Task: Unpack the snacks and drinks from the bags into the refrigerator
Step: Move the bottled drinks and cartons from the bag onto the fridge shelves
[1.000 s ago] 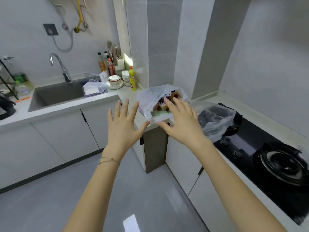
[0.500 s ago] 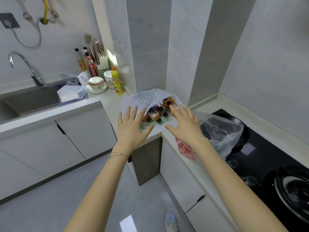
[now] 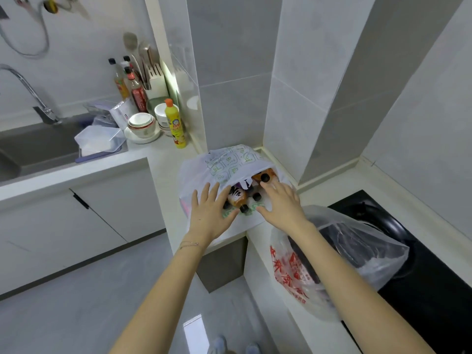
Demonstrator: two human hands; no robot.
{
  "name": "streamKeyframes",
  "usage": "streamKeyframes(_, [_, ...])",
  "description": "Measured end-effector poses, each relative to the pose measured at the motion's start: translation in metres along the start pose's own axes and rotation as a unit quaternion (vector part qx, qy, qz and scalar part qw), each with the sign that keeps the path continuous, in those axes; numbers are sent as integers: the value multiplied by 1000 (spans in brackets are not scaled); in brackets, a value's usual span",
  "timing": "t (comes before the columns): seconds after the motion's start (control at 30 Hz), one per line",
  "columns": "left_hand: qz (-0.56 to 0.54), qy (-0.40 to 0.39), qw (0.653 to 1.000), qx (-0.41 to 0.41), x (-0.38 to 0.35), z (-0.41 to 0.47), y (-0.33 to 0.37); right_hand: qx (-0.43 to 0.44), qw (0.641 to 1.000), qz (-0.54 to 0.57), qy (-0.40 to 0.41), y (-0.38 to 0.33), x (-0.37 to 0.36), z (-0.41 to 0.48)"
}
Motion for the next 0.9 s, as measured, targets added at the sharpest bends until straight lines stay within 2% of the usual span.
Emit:
streamKeyframes(0.33, [-23,-41,999,-22,-42,55,-43,-45,997,48,-34,-9,-59,42])
streamKeyframes(0.47, [-34,-56,998,-21,-53,61,-62,-49,997,54,-23,-19,-68,51])
streamKeyframes(0.73, [-60,-39,996,-43,-57,67,-81,-54,996,76,-15,-41,-88,69])
streamKeyframes(0.9, [-60,-31,991,-116,-60,72,-69,-81,989,105,-65,-38,-105,77])
Point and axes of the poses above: each hand's wrist, its own z-axis towards the middle knuckle, its own x-axis out of the back of the hand, y = z × x, the point moved 7 cm from there along z, towards the middle knuckle, and after that the axes turned 9 degrees about -z, right-handed, at the moved point
